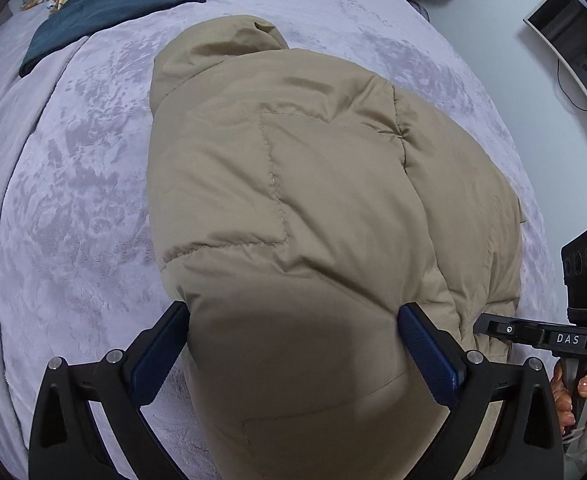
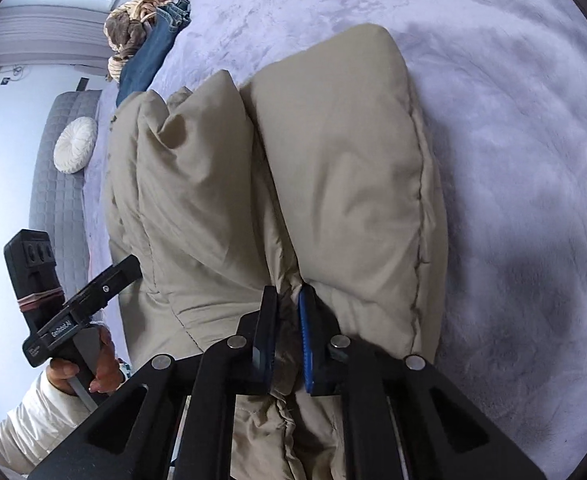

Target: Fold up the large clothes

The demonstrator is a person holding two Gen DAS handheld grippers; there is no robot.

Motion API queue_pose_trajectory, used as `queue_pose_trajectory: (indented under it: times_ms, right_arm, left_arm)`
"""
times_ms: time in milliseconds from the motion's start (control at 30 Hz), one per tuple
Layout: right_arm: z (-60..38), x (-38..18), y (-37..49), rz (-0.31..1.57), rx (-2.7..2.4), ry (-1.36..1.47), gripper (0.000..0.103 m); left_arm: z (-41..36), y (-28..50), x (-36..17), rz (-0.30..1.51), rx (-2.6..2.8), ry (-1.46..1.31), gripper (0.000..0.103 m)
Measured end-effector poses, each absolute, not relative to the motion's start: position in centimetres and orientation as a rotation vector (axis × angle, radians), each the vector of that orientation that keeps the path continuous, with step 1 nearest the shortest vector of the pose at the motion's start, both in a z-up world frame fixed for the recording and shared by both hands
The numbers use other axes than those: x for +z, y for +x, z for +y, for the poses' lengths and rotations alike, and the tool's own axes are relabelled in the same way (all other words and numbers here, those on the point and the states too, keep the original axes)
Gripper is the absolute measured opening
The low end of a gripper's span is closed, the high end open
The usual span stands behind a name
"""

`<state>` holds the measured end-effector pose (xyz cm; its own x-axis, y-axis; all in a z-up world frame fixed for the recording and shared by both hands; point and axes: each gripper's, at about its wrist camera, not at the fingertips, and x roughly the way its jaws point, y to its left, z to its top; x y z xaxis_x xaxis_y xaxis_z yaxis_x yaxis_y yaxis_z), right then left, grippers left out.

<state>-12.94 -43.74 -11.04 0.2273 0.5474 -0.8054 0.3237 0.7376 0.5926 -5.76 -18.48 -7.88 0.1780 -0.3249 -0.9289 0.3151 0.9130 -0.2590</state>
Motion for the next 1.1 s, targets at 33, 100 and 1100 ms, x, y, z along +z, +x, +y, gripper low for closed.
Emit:
queue_pose_trajectory:
  times_ms: [33, 100, 1100]
  right_arm:
    - [-43.4, -11.3, -12.5, 1.375, 0.171, 0.782, 0.008]
    - [-42.9, -11.7, -13.0, 1.374, 0.158, 0.773, 0.008]
    - [-40.0, -7.6, -17.3, 1.26, -0.143, 0.755, 0.021]
  left_arm:
    - [-18.5, -5.9, -7.9, 1.316, -0.457, 0.001, 0.102]
    - [-18.4, -6.1, -7.8, 1.318, -0.466, 0.011, 0.102]
    - [-12.1, -7.8, -4.9, 1.282, -0.495, 0.051, 0.102]
